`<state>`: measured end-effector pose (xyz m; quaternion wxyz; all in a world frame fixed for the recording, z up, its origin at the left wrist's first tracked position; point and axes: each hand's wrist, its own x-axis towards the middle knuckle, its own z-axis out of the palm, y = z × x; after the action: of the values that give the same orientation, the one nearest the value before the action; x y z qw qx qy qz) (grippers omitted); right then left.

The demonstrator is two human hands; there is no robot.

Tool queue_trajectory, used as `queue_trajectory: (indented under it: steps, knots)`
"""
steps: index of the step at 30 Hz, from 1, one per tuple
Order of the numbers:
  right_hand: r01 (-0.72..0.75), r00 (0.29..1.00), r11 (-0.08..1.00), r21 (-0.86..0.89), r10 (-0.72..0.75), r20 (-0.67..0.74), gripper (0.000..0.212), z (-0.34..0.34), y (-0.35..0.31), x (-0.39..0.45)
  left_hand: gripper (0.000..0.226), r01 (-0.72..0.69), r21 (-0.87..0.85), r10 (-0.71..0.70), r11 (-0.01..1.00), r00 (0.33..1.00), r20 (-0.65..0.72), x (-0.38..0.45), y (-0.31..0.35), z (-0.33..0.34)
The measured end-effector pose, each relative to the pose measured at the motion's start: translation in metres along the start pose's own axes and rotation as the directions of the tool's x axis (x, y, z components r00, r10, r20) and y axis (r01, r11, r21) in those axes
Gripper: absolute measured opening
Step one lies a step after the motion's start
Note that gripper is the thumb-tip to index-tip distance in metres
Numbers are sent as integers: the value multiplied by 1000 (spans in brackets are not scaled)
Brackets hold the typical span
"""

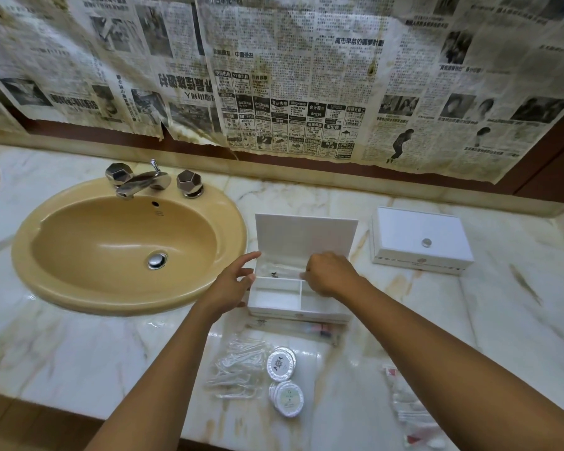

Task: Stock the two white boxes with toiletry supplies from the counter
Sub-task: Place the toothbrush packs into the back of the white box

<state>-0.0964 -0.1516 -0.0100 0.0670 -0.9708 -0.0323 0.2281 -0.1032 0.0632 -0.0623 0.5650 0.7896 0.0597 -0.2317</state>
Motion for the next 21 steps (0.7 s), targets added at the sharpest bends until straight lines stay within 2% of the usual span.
queue_trajectory:
  steps: [2,4,6,7,9,11,15,21]
  knots:
    - [6,1000,1000,-14,-7,-20,42,-3,-5,-7,42,-1,-10,1,1000,1000,1,0,0,0]
    - [36,992,999,-22,-38,-121,45,-3,-13,-9,43,-5,-16,5,1000,1000,3,0,0,0]
    - [114,967,993,-7,-113,-227,44,-1,-23,-9,42,-8,-10,8,1000,1000,1,0,-1,0]
    - [167,958,986,8,-161,-237,45,1,-28,-9,42,-8,-7,8,1000,1000,0,0,-1,0]
    - [265,952,964,-4,-262,-159,54,8,-37,-6,42,-12,-5,12,1000,1000,-1,-1,-1,0]
    - [291,954,956,-40,-293,-58,64,16,-42,-4,42,-19,6,19,1000,1000,-3,-2,0,2]
    - [248,969,966,-68,-248,13,73,29,-41,4,42,-25,9,25,1000,1000,-7,-2,1,3]
    - [169,983,985,-12,-168,78,76,24,-47,2,40,-34,15,34,999,999,-3,-3,-2,2]
